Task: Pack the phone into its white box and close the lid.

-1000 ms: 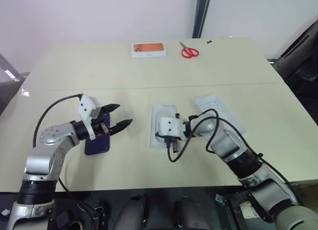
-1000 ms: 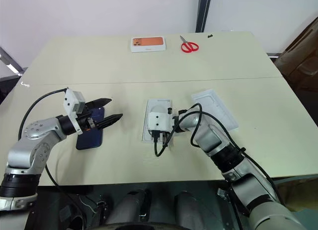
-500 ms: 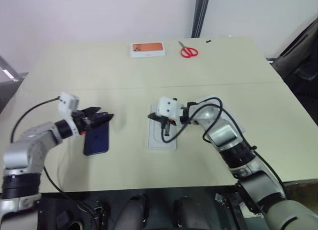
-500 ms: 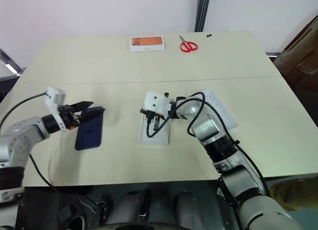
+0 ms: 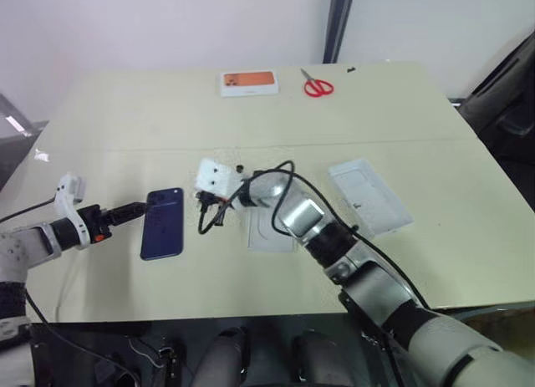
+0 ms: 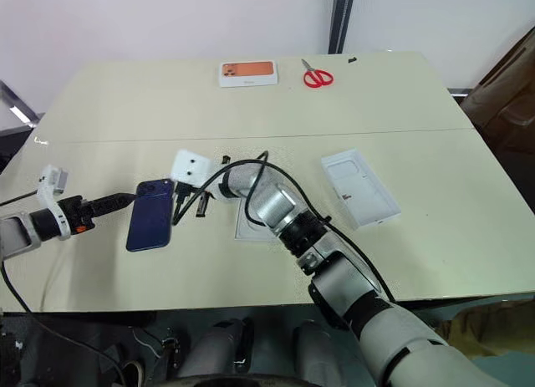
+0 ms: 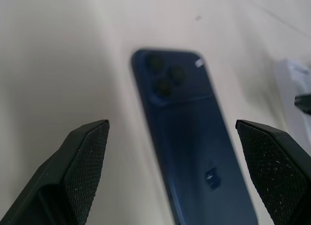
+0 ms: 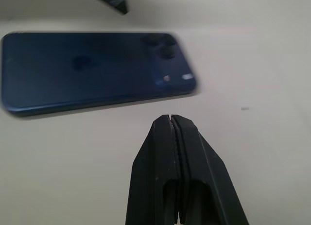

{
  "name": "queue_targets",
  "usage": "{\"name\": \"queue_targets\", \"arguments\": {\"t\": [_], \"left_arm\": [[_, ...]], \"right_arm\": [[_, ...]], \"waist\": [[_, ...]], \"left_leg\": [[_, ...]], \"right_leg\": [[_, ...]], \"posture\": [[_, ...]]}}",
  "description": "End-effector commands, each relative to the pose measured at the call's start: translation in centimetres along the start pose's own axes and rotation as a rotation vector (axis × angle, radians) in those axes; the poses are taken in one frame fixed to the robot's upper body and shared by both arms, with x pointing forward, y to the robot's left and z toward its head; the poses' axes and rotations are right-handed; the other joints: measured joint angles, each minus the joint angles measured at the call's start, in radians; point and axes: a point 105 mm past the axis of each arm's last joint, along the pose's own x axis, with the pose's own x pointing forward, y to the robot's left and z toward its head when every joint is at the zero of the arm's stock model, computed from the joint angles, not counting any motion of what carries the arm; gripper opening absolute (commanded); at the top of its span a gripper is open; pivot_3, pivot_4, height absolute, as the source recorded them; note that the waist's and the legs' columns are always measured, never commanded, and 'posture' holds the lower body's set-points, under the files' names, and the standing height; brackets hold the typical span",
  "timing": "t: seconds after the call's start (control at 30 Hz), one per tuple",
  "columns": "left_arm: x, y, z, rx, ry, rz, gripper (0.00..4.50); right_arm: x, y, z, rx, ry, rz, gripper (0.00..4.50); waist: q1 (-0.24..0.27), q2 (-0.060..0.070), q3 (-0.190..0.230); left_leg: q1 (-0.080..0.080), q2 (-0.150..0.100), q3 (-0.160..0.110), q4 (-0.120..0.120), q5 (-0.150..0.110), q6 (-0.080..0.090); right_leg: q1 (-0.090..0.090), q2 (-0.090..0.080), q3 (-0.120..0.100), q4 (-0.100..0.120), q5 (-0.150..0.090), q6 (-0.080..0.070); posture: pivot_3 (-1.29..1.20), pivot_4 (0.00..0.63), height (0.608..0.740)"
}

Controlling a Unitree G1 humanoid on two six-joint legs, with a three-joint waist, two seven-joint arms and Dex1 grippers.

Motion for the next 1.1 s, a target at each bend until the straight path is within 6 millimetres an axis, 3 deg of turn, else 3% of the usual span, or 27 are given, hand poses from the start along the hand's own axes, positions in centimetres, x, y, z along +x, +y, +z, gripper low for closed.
{"name": "queue_targets", "arguments": {"t": [0.03,0.37,0.7,0.97,1.1], "left_arm": [[0.5,-0.8,-0.3,-0.009,0.049,-0.029,4.41],[3.1,-1.6,-5.0,-0.084,0.220,-0.068,4.41],[5.4,-3.6,-6.3,-0.105,0.276,-0.157,4.41],[5.6,-5.3,-6.6,-0.169,0.317,-0.253,4.41],[6.1,-4.7,-6.4,-0.147,0.298,-0.216,4.41]], "right_arm": [[0.9,0.9,0.9,-0.024,0.019,0.054,0.04],[2.1,2.8,0.2,0.098,0.079,0.123,0.04],[1.7,2.2,-1.4,0.064,0.130,0.081,0.04],[1.5,2.1,-1.7,0.054,0.136,0.075,0.04],[1.4,2.0,-2.0,0.045,0.140,0.073,0.04]], "waist": [[0.000,0.000,0.000],[0.005,0.001,-0.001],[0.013,0.007,-0.006],[0.010,0.009,-0.009],[0.011,0.009,-0.009]], "left_leg": [[0.000,0.000,0.000,0.000,0.000,0.000],[0.000,-0.001,0.000,-0.001,0.001,-0.002],[0.001,-0.003,-0.001,-0.001,0.001,0.000],[0.001,-0.003,-0.001,-0.001,0.001,-0.001],[0.001,-0.003,-0.001,-0.001,0.001,-0.002]], "right_leg": [[0.000,0.000,0.000,0.000,0.000,0.000],[-0.001,-0.001,0.000,0.001,0.000,0.000],[0.001,-0.002,0.000,0.001,0.000,0.000],[0.001,-0.002,0.000,0.001,0.000,0.000],[0.001,-0.002,0.000,0.001,0.000,0.000]], "posture": [[0.00,0.150,0.734],[0.00,0.150,0.734],[0.00,0.150,0.734],[0.00,0.150,0.734],[0.00,0.150,0.734]]}}
